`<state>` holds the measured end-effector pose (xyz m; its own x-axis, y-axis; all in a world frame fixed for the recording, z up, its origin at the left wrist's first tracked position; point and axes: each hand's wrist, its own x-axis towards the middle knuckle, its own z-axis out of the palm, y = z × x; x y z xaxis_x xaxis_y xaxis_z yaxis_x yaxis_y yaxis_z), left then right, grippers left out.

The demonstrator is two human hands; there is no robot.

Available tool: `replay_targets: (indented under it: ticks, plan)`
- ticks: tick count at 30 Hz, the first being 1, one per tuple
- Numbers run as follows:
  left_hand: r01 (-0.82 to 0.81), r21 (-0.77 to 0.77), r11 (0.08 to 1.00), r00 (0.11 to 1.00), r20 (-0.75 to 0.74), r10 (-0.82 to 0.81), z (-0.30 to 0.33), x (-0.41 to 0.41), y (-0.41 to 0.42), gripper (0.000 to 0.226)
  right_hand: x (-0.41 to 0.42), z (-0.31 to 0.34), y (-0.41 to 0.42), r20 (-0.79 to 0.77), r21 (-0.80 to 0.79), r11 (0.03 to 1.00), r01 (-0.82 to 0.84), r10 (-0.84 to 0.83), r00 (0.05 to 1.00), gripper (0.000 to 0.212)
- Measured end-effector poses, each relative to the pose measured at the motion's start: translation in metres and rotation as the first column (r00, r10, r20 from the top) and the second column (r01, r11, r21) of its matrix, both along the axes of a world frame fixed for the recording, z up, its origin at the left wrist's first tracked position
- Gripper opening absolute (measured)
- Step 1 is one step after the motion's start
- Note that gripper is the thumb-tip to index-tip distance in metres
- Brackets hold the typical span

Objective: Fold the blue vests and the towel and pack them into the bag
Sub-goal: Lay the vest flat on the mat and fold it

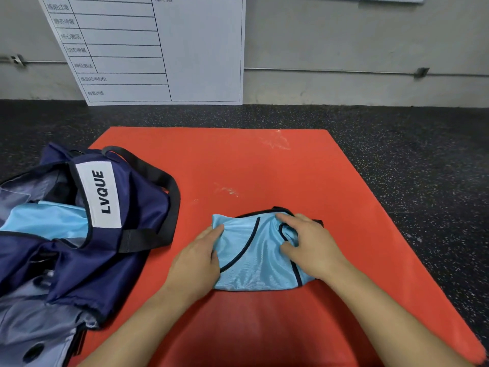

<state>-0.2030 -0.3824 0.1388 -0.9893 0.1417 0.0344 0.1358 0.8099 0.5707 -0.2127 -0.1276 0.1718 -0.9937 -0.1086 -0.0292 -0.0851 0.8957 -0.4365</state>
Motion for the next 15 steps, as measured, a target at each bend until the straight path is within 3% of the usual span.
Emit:
replay_targets:
  ticks: [5, 8, 11, 15]
  plan:
    - [-0.045, -0.239, 0.970, 0.999, 0.013, 0.050, 0.011, 0.009, 0.012, 0.059, 0.004, 0.002, -0.005, -0.036, 0.253, 0.967, 0.009, 0.000, 0.999, 0.065]
    - [-0.037, -0.276, 0.960, 0.969, -0.243, -0.033, 0.010, 0.006, 0.014, 0.046, 0.009, 0.000, -0.016, -0.295, 0.430, 0.902, 0.045, 0.093, 0.951, 0.063]
    - [0.063, -0.308, 0.949, 0.914, -0.365, -0.179, -0.004, -0.002, 0.012, 0.050, 0.014, -0.016, -0.052, -0.434, 0.360, 0.932, -0.050, 0.214, 0.875, 0.058]
    - [0.079, -0.386, 0.919, 0.939, -0.282, -0.199, -0.035, -0.003, 0.012, 0.057, 0.012, -0.048, -0.078, -0.270, 0.241, 0.969, -0.062, 0.128, 0.954, 0.067]
